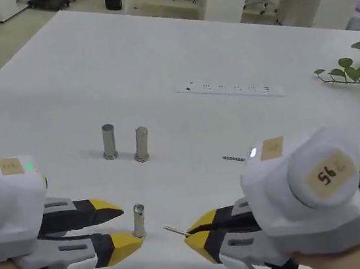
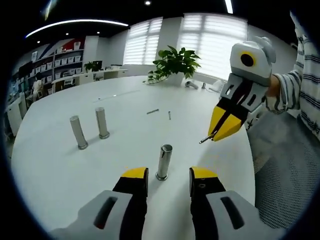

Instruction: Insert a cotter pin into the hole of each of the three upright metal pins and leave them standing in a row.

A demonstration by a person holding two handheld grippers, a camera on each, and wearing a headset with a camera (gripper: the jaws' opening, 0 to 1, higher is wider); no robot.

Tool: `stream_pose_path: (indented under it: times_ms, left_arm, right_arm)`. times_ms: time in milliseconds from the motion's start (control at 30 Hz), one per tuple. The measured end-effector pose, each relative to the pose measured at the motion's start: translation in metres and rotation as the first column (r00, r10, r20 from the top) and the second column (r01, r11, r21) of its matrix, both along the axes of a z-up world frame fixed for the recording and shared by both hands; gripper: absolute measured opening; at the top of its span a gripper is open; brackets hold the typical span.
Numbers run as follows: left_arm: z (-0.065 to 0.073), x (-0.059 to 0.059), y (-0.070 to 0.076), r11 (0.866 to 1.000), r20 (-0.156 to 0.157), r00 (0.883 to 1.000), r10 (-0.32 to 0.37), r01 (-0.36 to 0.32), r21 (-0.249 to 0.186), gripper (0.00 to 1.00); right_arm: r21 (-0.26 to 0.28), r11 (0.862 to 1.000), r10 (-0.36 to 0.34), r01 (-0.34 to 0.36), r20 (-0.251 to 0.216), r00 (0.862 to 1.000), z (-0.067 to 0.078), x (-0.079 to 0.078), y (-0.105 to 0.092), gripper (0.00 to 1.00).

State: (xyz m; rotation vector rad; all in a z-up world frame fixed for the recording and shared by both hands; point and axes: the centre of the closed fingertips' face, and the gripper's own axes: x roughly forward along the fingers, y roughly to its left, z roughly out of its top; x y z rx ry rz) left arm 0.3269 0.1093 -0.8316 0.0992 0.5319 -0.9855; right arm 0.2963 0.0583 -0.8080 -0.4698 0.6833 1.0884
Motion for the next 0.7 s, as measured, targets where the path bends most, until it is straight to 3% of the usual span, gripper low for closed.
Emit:
stream_pose_path:
  times_ms: [100,367,700]
  left_arm:
    - [-0.002,0.002,-0.003,1.000,0.003,1.000,-0.014,0.014,0.000,0.29]
    - [-0.007,0.008,-0.006,0.999,0.024,0.999,-0.033,0.033,0.007,0.20]
    - [-0.011,0.013,-0.008,0.999,0.018,0.999,-0.034,0.035,-0.011,0.14]
  right_arm:
    - [-0.017,1.000,-0.016,0.016,0.019,1.000,-0.002,0.005,0.002,0.02]
    - [0.005,0.997,-0.077,0.077,0.016,0.997,-0.004,0.013,0.012,0.02]
    - [0.004,0.995,-0.104,0.104,0.037,0.994,-0.008,0.019,0.021,0.02]
